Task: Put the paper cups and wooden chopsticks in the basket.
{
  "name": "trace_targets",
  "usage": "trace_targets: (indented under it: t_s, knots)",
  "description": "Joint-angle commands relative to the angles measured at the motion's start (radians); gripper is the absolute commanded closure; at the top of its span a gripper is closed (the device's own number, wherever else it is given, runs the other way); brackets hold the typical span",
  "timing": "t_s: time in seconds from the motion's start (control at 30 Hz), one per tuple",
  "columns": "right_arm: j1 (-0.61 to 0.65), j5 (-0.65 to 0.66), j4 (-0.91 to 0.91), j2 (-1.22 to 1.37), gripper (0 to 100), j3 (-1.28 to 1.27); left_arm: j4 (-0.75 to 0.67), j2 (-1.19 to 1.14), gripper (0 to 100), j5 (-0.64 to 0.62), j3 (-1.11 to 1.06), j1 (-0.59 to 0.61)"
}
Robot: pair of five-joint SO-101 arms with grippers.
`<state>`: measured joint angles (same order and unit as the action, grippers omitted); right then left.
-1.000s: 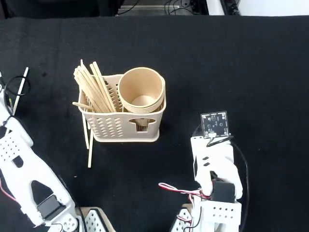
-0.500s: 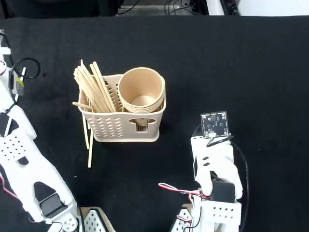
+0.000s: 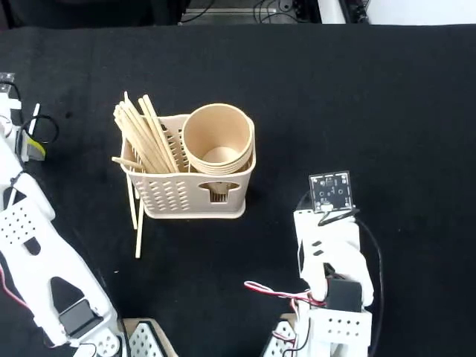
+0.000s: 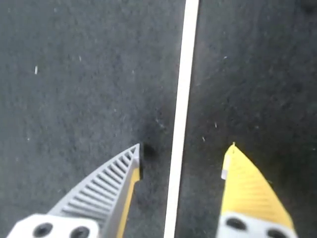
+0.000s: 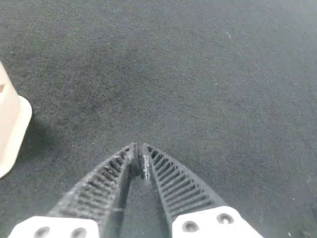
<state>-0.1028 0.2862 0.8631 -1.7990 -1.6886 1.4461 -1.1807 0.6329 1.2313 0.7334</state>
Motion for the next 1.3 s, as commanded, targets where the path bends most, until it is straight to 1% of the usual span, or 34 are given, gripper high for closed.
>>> trace_targets:
  t_s: [0.0,0.07,0.2,0.3,0.37,0.4,0.57,0.7,0.8,0.87,0.97,1.07,1.27]
  knots:
    - [-0.015,0.003,0.002,-0.004,97.2,0.001,0.017,-0.078,74,0.011,0.039,0.01]
    - [-0.015,0.003,0.002,-0.004,97.2,0.001,0.068,-0.081,79,0.011,0.074,0.018]
    - [-0.015,0.003,0.002,-0.004,97.2,0.001,0.16,-0.092,98,0.008,0.16,0.022]
    - [-0.015,0.003,0.002,-0.004,97.2,0.001,0.258,-0.091,94,0.008,0.203,0.013]
    - [-0.015,0.003,0.002,-0.004,97.2,0.001,0.313,-0.084,97,0.008,0.24,0.008]
    - [-0.015,0.003,0.002,-0.004,97.2,0.001,0.316,-0.083,97,0.005,0.248,0.004]
    - [-0.015,0.003,0.002,-0.004,97.2,0.001,0.316,-0.077,97,-0.135,0.323,-0.004]
    - [-0.015,0.003,0.0,-0.004,97.2,0.001,0.319,0.003,97,-0.278,0.303,-0.002]
    - [-0.015,0.003,0.0,-0.004,97.2,0.001,0.319,0.146,97,-0.411,0.147,0.002]
    - [-0.015,0.003,0.0,-0.004,97.2,0.001,0.319,0.288,97,-0.454,-0.028,-0.005]
    - [-0.015,0.003,0.0,-0.004,97.2,0.001,0.316,0.548,97,-0.457,-0.317,-0.042]
    - [-0.015,0.003,0.002,-0.004,97.2,0.001,0.302,0.801,97,-0.456,-0.545,-0.091]
    - [-0.015,0.003,0.002,-0.004,97.2,0.001,0.155,1.238,97,-0.465,-0.878,-0.16]
